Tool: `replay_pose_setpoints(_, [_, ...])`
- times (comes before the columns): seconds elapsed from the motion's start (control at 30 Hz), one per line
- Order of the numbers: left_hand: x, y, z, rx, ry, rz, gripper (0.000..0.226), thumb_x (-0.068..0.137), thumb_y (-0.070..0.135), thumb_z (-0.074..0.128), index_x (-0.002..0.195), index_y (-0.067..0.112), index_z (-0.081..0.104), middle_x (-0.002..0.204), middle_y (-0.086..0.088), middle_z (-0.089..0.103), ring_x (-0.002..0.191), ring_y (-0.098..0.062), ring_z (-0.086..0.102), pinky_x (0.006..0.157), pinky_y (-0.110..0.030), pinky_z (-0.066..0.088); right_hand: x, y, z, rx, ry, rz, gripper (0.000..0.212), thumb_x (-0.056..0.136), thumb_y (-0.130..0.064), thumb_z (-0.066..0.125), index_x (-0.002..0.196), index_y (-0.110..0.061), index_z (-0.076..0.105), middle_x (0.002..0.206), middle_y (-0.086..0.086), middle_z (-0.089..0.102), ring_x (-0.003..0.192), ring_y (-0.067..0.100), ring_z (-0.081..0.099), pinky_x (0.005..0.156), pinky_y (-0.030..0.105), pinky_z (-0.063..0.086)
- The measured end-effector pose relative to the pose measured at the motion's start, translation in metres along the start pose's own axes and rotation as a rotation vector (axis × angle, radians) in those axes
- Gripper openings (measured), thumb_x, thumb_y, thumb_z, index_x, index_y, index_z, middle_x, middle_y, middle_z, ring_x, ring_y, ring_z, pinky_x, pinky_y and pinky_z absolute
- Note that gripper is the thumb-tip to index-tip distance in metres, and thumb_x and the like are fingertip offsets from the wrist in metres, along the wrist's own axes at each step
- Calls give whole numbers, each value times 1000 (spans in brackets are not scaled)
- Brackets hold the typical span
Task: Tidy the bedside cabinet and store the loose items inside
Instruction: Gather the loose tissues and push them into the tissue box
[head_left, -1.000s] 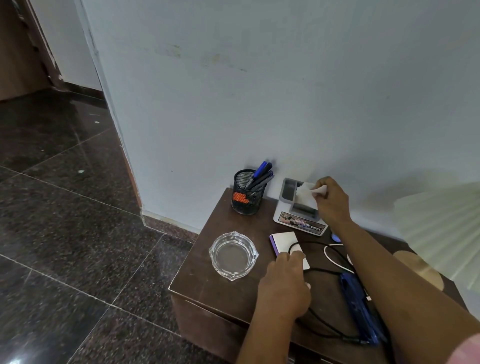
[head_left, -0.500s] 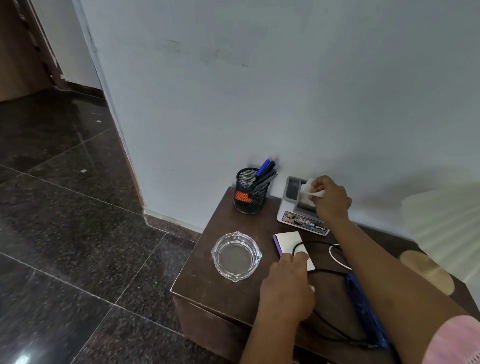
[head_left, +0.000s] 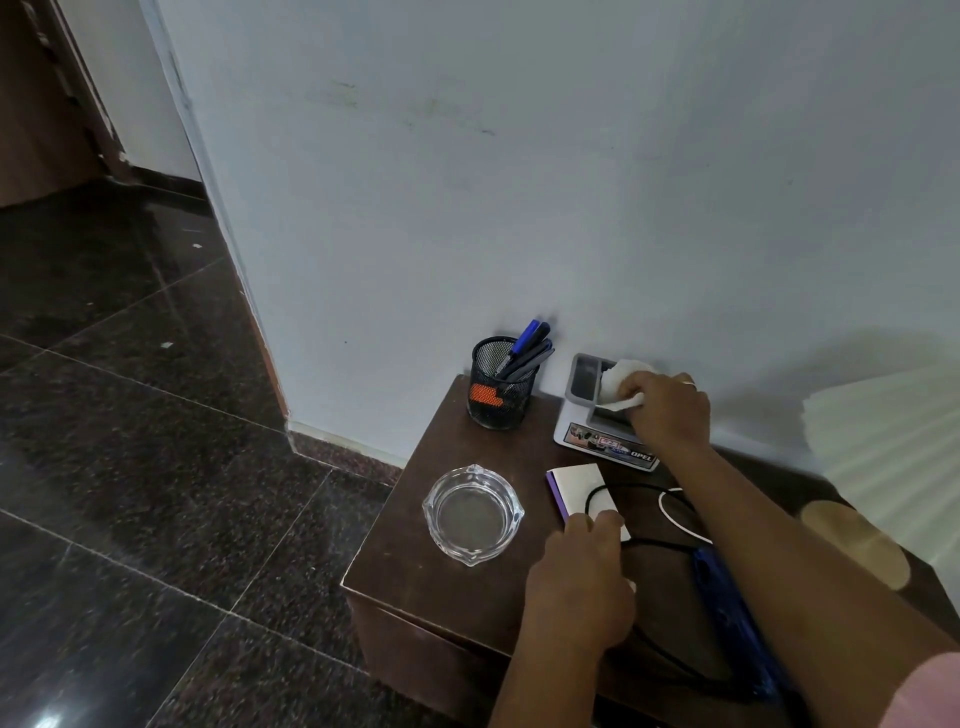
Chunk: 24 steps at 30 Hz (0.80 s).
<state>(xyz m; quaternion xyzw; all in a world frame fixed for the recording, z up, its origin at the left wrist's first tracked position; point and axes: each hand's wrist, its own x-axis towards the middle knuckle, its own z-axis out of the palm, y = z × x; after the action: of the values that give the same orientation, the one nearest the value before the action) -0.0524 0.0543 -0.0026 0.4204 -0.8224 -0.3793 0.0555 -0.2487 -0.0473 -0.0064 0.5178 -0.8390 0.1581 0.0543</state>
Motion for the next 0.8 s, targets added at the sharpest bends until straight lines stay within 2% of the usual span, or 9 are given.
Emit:
replay_pose_setpoints(0.13, [0,0,-1,-4,2,-6,54,92,26,53,140,25,29,140,-4,36,127,-25,38,101,-41,40,-5,4,-3,96,77,-40,20,81,-16,63,98,-20,72,103,10,67,99,34,51,79,38,43])
replay_pose_setpoints(0.23, [0,1,0,-3,-5,-1,54,92,26,53,140,24,29,140,-4,36,127,-26,37,101,-41,40,-5,6,-4,125,135,-38,18,86,-20,63,100,-14,72,105,12,63,101,35,51,79,38,44])
replay_pose_setpoints(0.33, [-1,2,1,-2,-17,4,54,92,26,53,141,25,29,141,-4,35,127,-25,37,100,-40,40,0,3,-9,167,141,0,24,88,-23,61,107,-11,69,111,13,59,107,35,49,83,40,44])
replay_pose_setpoints(0.43, [-1,2,1,0,-21,-2,55,92,26,53,141,25,29,141,-4,36,127,-25,38,101,-40,40,3,1,-9,103,75,33,28,88,-23,62,111,-7,67,114,14,57,111,35,47,85,41,45])
replay_pose_setpoints(0.57, [-1,2,0,3,-30,-13,55,92,26,53,141,25,28,140,-5,36,127,-25,38,102,-42,39,1,3,-6,152,20,94,17,87,-13,62,99,-14,74,111,13,57,110,35,46,80,37,44])
replay_pose_setpoints(0.63, [-1,2,0,4,-43,-12,57,92,26,54,142,25,27,141,-5,35,128,-26,38,102,-42,39,-1,4,-4,202,28,103,21,87,-9,59,96,-18,75,110,12,62,107,35,47,79,35,42])
replay_pose_setpoints(0.8, [0,3,0,3,-53,-8,58,91,26,54,142,26,26,142,-6,34,128,-26,37,102,-42,39,-3,4,-1,195,37,125,18,89,-20,60,102,-19,73,112,11,66,109,36,48,83,37,43])
